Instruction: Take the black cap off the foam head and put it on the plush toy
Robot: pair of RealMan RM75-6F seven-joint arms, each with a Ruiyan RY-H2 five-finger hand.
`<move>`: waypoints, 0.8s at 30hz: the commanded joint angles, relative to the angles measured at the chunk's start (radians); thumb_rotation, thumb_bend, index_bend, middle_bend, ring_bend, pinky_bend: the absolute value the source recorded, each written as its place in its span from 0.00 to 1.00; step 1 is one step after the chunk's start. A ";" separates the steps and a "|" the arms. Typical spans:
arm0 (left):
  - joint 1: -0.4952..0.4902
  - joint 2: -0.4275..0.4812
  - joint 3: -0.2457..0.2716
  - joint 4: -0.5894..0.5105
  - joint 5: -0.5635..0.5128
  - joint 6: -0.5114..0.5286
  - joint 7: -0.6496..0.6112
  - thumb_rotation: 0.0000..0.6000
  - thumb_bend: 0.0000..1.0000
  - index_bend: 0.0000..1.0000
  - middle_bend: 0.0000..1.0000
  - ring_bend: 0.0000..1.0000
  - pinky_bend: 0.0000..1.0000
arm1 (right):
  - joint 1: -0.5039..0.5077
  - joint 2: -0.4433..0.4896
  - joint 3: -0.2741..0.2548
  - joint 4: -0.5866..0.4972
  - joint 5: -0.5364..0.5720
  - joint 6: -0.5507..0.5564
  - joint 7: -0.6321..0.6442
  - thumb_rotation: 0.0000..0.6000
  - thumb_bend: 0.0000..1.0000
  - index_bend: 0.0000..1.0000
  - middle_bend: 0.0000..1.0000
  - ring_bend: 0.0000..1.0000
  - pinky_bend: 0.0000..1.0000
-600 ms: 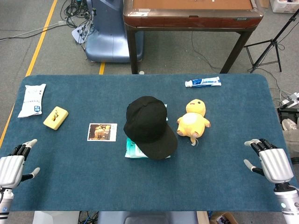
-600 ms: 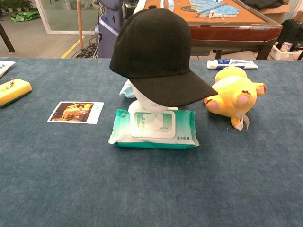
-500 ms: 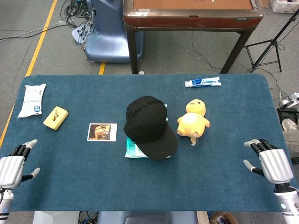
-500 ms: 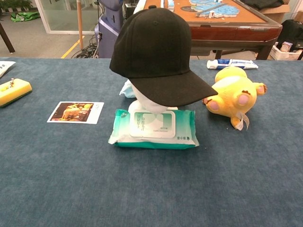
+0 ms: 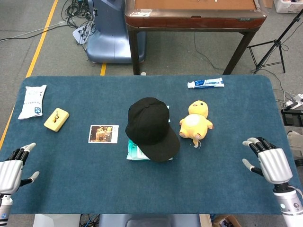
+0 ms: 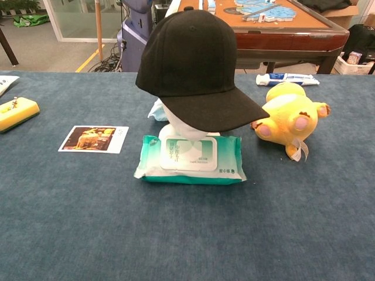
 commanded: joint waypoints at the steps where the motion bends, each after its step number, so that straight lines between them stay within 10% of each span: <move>1: -0.002 0.001 -0.002 0.003 -0.009 -0.008 -0.004 1.00 0.17 0.14 0.20 0.20 0.50 | 0.012 -0.051 0.028 0.057 -0.022 0.046 -0.025 1.00 0.16 0.37 0.42 0.38 0.64; 9: 0.010 0.006 -0.003 0.000 -0.006 0.014 -0.021 1.00 0.17 0.14 0.20 0.20 0.50 | 0.094 -0.086 0.037 0.065 -0.091 0.001 -0.134 1.00 0.00 0.37 0.76 0.78 0.88; 24: 0.033 0.010 -0.005 -0.002 -0.011 0.044 -0.036 1.00 0.17 0.15 0.20 0.20 0.50 | 0.266 -0.185 0.042 0.064 -0.173 -0.140 -0.221 1.00 0.00 0.37 0.90 0.89 0.96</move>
